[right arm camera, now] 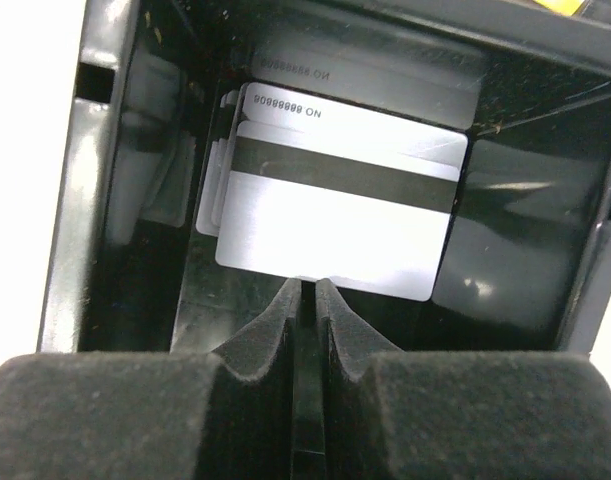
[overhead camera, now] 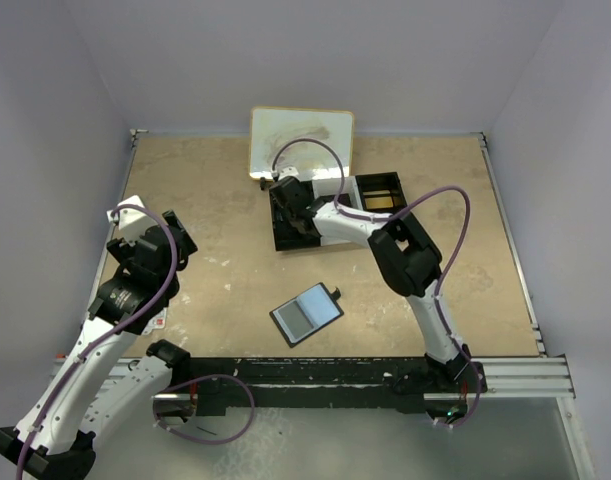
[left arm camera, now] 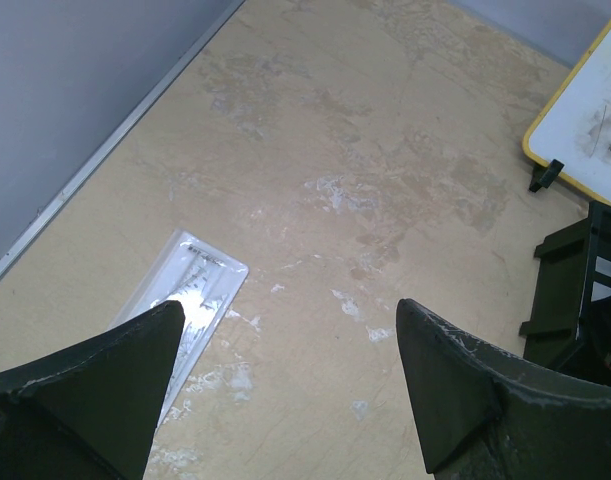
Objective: Take the credit cards out of the card holder
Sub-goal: Place the credit card in the storage box.
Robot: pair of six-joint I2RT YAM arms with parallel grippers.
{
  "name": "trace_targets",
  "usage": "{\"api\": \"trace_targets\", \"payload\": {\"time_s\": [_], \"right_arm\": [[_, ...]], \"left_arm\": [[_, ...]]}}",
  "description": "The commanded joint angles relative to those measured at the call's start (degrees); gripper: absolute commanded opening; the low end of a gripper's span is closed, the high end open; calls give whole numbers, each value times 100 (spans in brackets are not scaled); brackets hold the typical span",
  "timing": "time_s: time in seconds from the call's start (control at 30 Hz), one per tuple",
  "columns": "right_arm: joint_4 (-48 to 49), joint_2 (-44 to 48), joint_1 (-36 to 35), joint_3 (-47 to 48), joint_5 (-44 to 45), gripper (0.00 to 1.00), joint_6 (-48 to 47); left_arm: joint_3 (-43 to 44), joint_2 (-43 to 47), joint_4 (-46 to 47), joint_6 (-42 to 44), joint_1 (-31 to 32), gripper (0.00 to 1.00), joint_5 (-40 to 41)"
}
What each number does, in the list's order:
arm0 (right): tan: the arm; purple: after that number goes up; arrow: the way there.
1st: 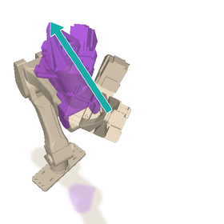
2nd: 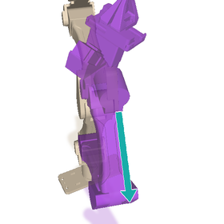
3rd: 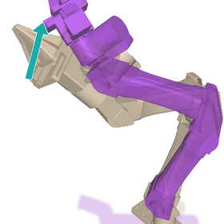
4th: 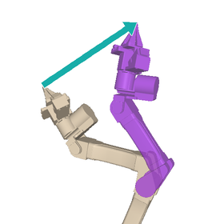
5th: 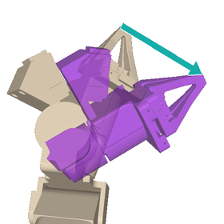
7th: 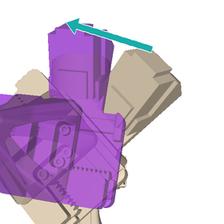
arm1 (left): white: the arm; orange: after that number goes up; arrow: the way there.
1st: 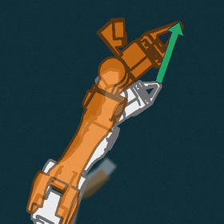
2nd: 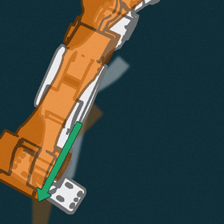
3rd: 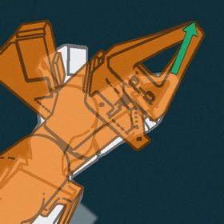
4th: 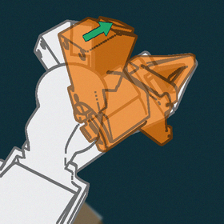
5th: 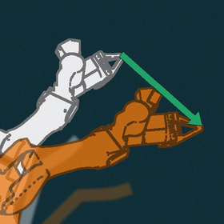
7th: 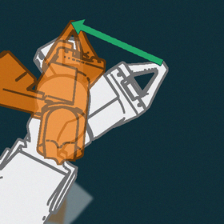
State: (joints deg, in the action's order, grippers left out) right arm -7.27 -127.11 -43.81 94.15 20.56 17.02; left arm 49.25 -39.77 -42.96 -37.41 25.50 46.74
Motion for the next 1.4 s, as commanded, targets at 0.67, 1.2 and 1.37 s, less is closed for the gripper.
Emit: {"api": "trace_targets", "payload": {"time_s": [0.67,1.2,1.37], "right_arm": [[-334,-566,-66,766,616,16,-150],[114,1109,-66,200,259,31,-243],[354,2024,-194,-688,554,39,-89]], "left_arm": [[12,2,51,-3,-33,84,89],[16,15,36,-38,-30,84,141],[23,23,1,-71,-28,84,171]]}}
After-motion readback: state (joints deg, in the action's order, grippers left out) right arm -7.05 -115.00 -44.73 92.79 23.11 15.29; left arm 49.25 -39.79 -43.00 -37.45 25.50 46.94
